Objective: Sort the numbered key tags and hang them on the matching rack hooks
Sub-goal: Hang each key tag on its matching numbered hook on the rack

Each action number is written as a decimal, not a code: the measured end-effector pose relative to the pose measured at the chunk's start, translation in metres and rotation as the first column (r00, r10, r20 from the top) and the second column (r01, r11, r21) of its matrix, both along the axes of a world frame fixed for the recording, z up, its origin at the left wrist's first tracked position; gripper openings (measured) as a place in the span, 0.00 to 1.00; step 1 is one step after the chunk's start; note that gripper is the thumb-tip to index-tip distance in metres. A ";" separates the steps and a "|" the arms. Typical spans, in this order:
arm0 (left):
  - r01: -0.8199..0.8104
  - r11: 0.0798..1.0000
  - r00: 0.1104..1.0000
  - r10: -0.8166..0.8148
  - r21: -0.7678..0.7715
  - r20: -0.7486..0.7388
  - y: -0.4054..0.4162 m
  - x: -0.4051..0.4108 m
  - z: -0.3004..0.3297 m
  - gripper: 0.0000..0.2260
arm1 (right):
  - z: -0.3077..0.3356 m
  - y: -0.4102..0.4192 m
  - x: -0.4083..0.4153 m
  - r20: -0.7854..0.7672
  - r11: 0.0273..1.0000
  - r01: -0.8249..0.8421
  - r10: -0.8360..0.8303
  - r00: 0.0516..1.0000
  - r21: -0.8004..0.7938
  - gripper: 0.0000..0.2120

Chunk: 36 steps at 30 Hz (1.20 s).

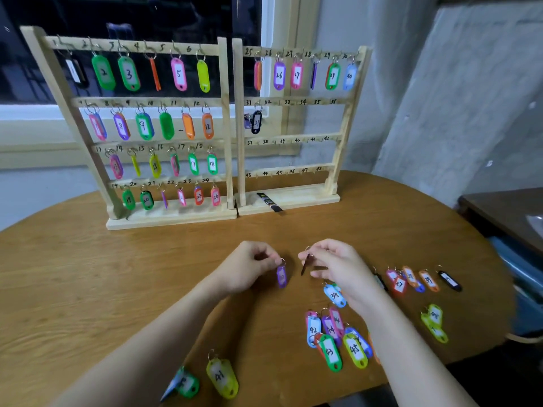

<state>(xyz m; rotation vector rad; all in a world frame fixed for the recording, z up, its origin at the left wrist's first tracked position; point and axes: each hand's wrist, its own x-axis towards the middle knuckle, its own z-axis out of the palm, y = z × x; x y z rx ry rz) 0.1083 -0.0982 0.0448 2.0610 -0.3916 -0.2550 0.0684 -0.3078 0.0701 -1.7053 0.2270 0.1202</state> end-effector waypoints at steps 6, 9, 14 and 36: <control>-0.105 0.992 0.977 0.116 -0.067 0.180 0.007 0.042 0.060 0.09 | 0.029 0.001 0.038 0.251 0.952 0.282 -0.303 0.919 0.118 0.09; -0.179 0.977 0.950 0.202 -0.115 0.237 0.003 0.067 0.095 0.09 | 0.053 0.005 0.069 0.394 0.929 0.344 -0.370 0.841 0.136 0.10; -0.290 0.947 0.876 0.321 -0.137 0.361 -0.006 0.101 0.152 0.13 | 0.095 0.013 0.124 0.516 0.952 0.303 -0.276 0.811 0.034 0.07; -0.501 0.862 0.771 0.404 0.076 0.492 -0.039 0.178 0.212 0.16 | 0.156 0.041 0.224 0.596 0.949 0.269 -0.122 0.794 -0.164 0.07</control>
